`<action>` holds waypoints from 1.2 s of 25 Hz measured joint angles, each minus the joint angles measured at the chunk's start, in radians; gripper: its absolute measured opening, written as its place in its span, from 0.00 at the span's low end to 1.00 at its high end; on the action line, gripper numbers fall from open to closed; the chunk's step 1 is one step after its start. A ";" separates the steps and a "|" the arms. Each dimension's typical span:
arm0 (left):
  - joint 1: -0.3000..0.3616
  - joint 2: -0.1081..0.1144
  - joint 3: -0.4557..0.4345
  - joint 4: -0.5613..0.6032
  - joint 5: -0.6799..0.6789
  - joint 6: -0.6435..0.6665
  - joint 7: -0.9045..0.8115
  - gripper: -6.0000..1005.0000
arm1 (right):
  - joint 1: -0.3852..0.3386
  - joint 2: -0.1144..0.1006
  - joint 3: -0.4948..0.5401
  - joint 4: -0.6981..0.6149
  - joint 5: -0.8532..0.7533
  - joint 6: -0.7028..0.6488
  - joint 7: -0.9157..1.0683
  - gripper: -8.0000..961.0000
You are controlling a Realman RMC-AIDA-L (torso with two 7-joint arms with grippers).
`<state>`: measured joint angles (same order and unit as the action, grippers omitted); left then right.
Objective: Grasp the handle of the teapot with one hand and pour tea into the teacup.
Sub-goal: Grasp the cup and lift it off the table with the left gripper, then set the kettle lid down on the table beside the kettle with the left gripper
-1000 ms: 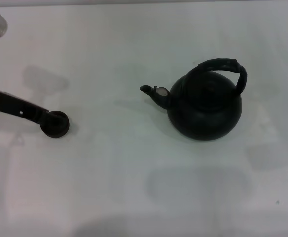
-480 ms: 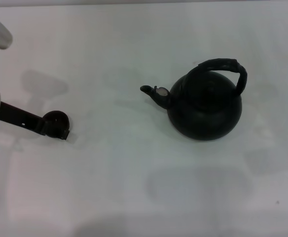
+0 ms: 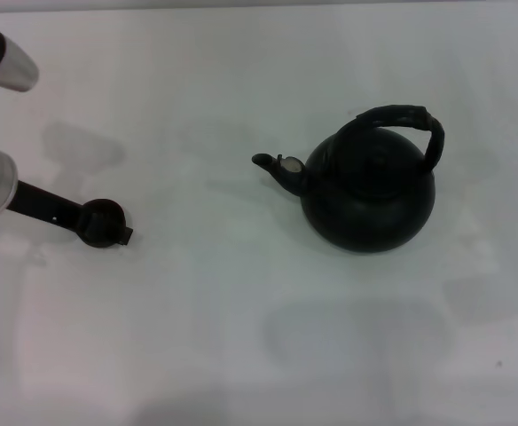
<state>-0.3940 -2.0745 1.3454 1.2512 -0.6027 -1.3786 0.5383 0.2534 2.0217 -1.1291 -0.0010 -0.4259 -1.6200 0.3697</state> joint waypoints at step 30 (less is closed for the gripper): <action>-0.183 0.005 0.007 -0.052 0.003 -0.048 -0.014 0.71 | 0.005 0.000 0.000 0.010 -0.002 0.003 -0.004 0.89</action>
<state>-0.5766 -2.0697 1.3519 1.1995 -0.5993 -1.4262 0.5241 0.2589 2.0218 -1.1289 0.0087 -0.4279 -1.6169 0.3660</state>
